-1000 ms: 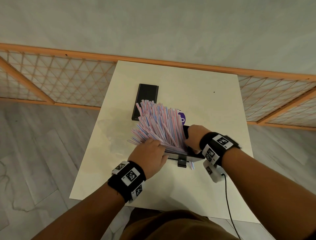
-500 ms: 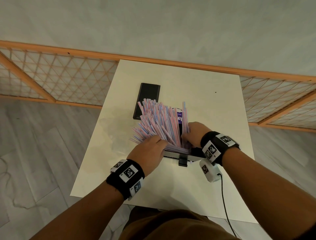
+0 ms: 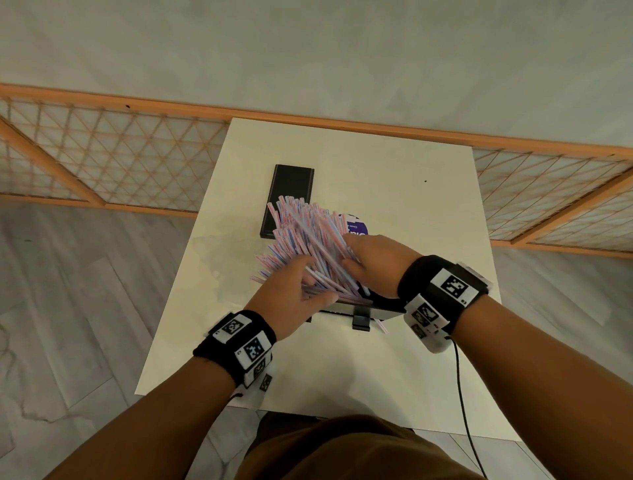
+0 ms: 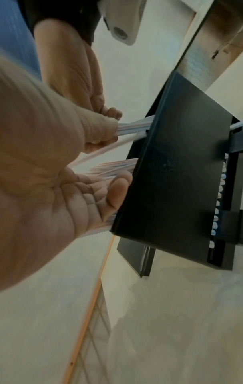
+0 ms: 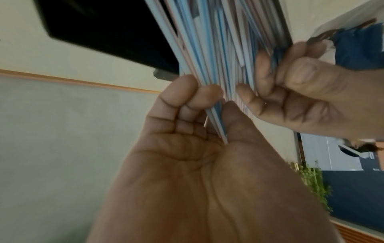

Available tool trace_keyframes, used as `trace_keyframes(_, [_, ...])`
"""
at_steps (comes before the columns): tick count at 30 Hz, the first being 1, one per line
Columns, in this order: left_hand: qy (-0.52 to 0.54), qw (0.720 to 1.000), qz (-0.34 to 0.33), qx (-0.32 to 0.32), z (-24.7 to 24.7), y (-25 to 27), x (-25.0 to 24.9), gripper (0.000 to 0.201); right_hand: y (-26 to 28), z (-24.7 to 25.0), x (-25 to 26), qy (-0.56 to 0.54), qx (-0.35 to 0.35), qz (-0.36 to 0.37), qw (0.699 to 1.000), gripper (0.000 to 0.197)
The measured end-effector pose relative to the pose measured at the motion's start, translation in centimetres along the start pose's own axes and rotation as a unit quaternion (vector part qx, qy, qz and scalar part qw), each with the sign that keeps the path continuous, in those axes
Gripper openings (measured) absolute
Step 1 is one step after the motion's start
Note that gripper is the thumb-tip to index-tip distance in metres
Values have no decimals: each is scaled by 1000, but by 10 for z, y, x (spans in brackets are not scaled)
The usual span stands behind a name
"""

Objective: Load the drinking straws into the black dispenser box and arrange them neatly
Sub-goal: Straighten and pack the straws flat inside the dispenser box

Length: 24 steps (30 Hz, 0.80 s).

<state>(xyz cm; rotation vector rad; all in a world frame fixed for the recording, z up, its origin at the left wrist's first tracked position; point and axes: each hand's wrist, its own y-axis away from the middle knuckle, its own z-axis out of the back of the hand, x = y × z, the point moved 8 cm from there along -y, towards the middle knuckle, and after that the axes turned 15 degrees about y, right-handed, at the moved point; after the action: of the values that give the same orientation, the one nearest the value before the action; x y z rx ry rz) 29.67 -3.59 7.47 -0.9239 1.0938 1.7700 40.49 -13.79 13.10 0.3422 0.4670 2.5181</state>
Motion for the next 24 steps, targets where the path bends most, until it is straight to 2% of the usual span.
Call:
trace_keyframes(2, [47, 999, 3, -28, 8, 2, -2, 64, -3, 5, 7, 2, 3, 18, 1000, 9])
trace_keyframes(4, [59, 996, 10, -61, 18, 4, -3, 57, -9, -2, 12, 11, 35, 31, 999, 6])
trace_keyframes(7, [39, 993, 35, -104, 34, 9, -3, 47, -19, -28, 13, 39, 111, 24, 993, 22])
trace_keyframes(12, [-18, 988, 2, -155, 48, 17, -21, 34, -31, -52, 24, 54, 146, 43, 987, 25])
trace_keyframes(16, [-47, 982, -28, -179, 49, 16, -36, 40, -34, -47, 22, -11, 114, 29, 993, 27])
trace_keyframes(20, [-67, 973, -64, -211, 52, 16, -41, 51, -29, -43, 8, -73, 102, 30, 992, 16])
trace_keyframes(22, [-75, 972, -77, -211, 51, 16, -39, 53, -22, -38, -5, -116, 87, 8, 989, 5])
trace_keyframes(24, [-80, 972, -77, -207, 51, 16, -36, 56, -16, -30, -22, -130, 47, -25, 990, 2])
